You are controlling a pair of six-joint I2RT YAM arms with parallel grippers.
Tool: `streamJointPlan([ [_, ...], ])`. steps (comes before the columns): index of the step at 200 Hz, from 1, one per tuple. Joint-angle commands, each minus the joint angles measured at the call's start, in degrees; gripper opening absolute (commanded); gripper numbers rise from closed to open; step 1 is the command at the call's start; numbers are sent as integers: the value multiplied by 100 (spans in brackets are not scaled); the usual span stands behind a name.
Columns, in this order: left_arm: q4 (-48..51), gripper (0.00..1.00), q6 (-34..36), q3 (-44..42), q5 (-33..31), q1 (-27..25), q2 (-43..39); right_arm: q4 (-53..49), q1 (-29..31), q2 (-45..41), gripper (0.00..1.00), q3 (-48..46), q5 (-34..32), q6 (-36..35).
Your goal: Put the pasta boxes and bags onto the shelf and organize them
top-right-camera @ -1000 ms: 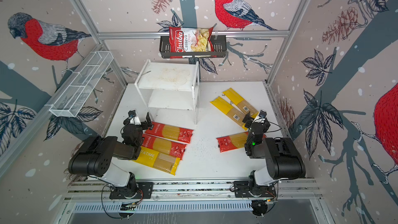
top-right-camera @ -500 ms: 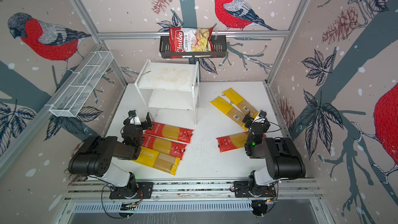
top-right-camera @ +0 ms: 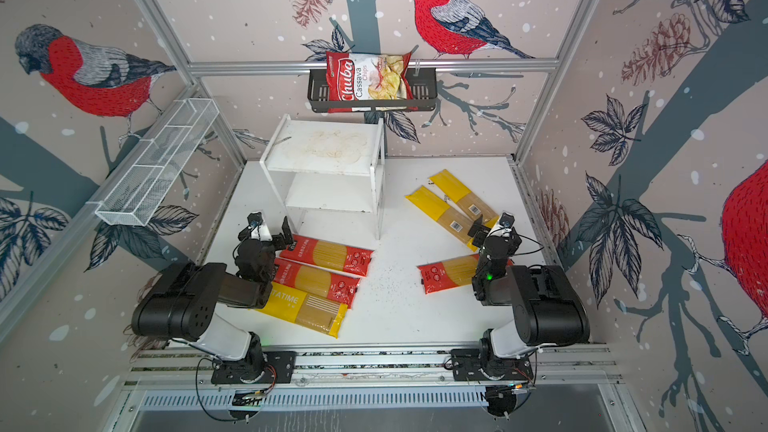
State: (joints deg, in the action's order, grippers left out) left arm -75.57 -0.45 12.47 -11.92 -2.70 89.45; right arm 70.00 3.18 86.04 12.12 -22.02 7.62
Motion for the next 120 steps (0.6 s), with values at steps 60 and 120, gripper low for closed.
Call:
streamJointPlan([
  [60,171,99,352,-52,-1228,-555,-695,-1224,655,-862,100,482,-645,-596],
  [120,3378,99,-949,492,-2572,-1023,-3080,-6192,1470,-1732,100,2732,-994,2721],
])
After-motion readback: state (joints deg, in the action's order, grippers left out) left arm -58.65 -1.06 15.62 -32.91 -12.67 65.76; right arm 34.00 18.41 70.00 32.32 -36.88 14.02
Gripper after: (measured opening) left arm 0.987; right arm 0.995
